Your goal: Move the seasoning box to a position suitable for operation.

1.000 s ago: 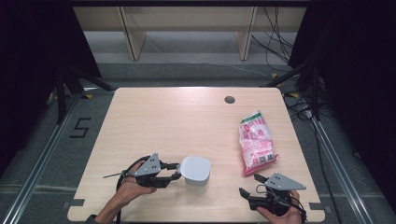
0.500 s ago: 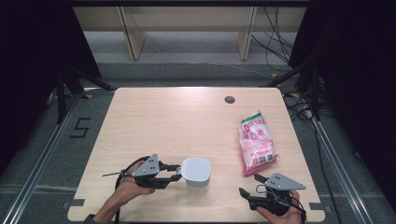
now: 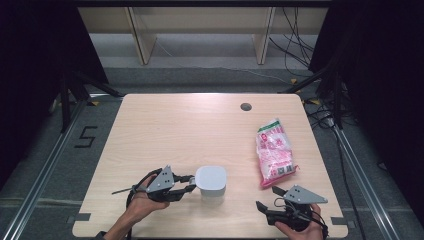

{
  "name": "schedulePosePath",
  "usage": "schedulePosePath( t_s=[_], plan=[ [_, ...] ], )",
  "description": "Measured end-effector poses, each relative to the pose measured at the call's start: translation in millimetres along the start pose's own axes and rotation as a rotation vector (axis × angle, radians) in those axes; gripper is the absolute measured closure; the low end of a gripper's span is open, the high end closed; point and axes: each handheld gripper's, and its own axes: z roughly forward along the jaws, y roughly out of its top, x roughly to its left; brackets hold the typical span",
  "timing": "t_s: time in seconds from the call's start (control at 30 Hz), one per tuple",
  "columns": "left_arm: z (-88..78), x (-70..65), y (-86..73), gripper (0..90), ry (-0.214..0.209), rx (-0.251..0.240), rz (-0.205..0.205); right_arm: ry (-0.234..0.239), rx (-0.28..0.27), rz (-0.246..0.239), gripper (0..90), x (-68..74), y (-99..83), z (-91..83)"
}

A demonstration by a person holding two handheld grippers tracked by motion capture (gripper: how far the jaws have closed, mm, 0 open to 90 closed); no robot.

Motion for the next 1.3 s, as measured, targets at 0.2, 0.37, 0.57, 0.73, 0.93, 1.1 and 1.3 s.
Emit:
schedulePosePath(
  t_s=[0.2,0.37,0.57,0.73,0.93,1.1,1.3],
  plan=[
    [6.4,3.7,2.8,68.0,0.049,0.008,-0.029,0.002,0.002,0.001,23.8,0.2,0.1,0.3],
    [13.4,4.5,6.5,68.0,0.079,0.012,-0.058,0.006,-0.003,-0.016,23.8,-1.3,0.3,0.6],
    [20.4,7.2,9.3,68.0,0.085,0.012,-0.067,0.004,0.002,-0.024,23.8,-1.0,0.4,1.2],
    [26.0,11.1,12.0,68.0,0.100,0.010,-0.065,0.006,0.003,-0.025,23.8,-0.4,0.5,1.6],
    [33.7,18.9,14.8,67.9,0.101,0.014,-0.053,0.016,0.005,-0.024,23.7,0.3,0.3,3.0],
    [33.4,23.7,14.3,67.9,0.107,0.016,-0.060,0.018,0.004,-0.026,23.7,0.0,0.3,3.3],
    [36.3,27.4,15.6,67.9,0.126,0.014,-0.068,0.014,0.013,-0.030,23.7,0.8,0.5,4.9]
  ],
)
